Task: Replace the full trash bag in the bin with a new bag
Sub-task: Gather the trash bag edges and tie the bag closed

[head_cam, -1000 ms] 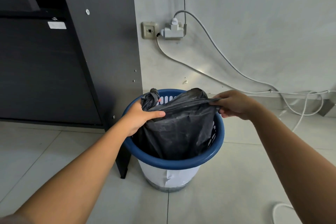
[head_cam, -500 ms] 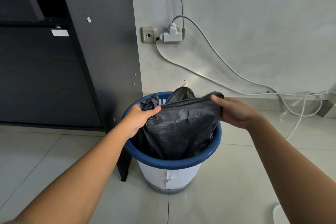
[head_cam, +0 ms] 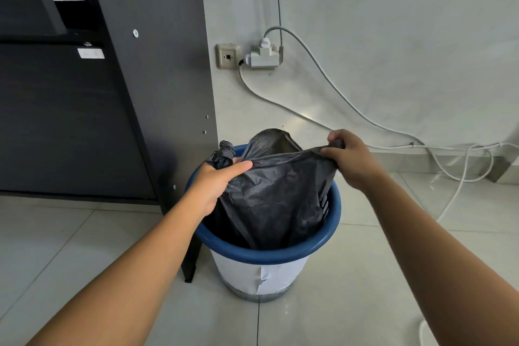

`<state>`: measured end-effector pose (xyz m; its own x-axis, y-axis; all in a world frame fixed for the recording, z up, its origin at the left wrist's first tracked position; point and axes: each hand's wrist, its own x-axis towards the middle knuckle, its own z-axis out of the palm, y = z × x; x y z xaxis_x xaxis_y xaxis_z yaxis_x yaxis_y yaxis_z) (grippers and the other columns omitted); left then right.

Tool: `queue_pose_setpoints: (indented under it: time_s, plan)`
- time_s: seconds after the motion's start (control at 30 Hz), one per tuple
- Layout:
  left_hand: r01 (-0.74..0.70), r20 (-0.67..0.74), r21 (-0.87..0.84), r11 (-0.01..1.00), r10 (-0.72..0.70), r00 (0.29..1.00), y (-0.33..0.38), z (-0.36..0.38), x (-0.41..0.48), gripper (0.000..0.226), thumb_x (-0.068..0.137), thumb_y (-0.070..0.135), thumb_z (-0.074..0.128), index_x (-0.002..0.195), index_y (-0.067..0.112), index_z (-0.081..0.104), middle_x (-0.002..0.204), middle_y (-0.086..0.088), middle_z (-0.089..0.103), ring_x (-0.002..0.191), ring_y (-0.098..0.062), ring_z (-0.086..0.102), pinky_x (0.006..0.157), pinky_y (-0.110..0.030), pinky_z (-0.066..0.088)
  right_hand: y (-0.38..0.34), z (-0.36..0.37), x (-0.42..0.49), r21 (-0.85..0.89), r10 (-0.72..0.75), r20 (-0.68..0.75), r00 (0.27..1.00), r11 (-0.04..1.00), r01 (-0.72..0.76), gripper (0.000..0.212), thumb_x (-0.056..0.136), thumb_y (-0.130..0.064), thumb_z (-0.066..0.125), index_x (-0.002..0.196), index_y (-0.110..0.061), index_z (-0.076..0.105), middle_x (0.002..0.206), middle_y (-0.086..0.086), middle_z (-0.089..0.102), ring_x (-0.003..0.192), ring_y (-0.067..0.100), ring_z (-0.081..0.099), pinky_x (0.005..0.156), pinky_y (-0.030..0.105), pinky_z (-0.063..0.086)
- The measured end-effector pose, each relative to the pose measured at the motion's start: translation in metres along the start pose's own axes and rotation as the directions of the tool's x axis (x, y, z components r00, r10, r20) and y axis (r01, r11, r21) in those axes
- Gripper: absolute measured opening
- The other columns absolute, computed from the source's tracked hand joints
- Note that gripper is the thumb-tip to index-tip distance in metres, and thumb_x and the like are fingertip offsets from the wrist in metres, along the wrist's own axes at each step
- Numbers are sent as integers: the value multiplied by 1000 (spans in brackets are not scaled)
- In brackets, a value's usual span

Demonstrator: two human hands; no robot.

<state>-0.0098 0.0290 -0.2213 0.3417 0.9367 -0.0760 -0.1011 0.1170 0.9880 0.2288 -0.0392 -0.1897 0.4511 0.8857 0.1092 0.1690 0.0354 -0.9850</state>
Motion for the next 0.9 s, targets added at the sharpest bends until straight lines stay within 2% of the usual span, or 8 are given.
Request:
queue_pose_setpoints:
  time_s: [0.07, 0.13, 0.23, 0.3, 0.47, 0.73, 0.83, 0.9]
  plan:
    - [-9, -6, -9, 1000, 9, 1000, 0, 4, 0, 12, 79, 13, 73, 80, 20, 64, 76, 8, 72, 77, -9, 69, 66, -18, 53, 0, 8, -2, 312, 56, 28, 998, 948, -62, 31, 88, 13, 44, 79, -14, 54, 78, 4, 52, 71, 15, 50, 60, 18, 50]
    - [-20, 23, 21, 1000, 20, 1000, 1, 2, 0, 14, 82, 17, 71, 93, 23, 67, 88, 8, 72, 84, -8, 69, 70, -17, 52, 0, 7, -2, 358, 70, 106, 992, 928, -103, 30, 92, 10, 38, 87, -11, 58, 90, 6, 62, 83, 17, 58, 70, 19, 54]
    - [-15, 25, 76, 997, 13, 1000, 2, -6, 0, 20, 86, 19, 66, 106, 19, 67, 94, 5, 71, 86, -8, 66, 67, -15, 50, -1, -6, -2, -163, 43, 215, 976, 987, -7, 22, 96, -13, 44, 90, -16, 65, 91, 3, 66, 86, 17, 58, 74, 24, 48]
    - [-11, 12, 77, 997, 10, 1000, 3, -10, 1, 17, 87, 17, 65, 103, 16, 69, 94, 1, 70, 88, -14, 66, 72, -19, 52, -3, -14, 0, -543, 64, 265, 962, 834, 94, 35, 93, -40, 50, 81, -12, 65, 81, 2, 62, 78, 15, 54, 72, 28, 43]
    - [26, 18, 130, 991, -29, 999, 5, -7, 0, 20, 84, 25, 68, 101, 14, 68, 96, -4, 72, 88, -18, 67, 71, -22, 52, -10, -21, 2, -732, 18, 301, 954, 645, 219, 53, 80, -52, 63, 58, -7, 45, 62, 3, 40, 60, 16, 38, 58, 28, 30]
    - [76, -15, -15, 997, -76, 997, 8, 4, -5, 11, 83, 31, 68, 88, 21, 68, 84, 4, 73, 81, -12, 68, 69, -23, 51, 6, -17, 3, -109, 77, 12, 997, 991, -75, 34, 74, -37, 76, 69, -12, 53, 68, 4, 50, 64, 18, 47, 59, 30, 39]
    - [123, -7, 40, 992, -123, 992, 5, 11, -4, 26, 77, 34, 73, 95, 15, 70, 90, -2, 74, 85, -17, 70, 76, -29, 54, 9, 0, 1, 460, 119, 1, 993, 882, -106, 19, 87, -19, 64, 76, -11, 52, 70, 5, 62, 67, 18, 58, 59, 26, 51]
    - [126, -32, 81, 989, -123, 992, 4, 13, -5, 27, 76, 33, 75, 96, 15, 70, 90, -2, 74, 84, -17, 70, 74, -28, 54, 6, 12, -5, 649, 102, 60, 993, 752, -117, 10, 95, -10, 50, 89, -4, 50, 86, 11, 71, 85, 25, 67, 78, 33, 58]
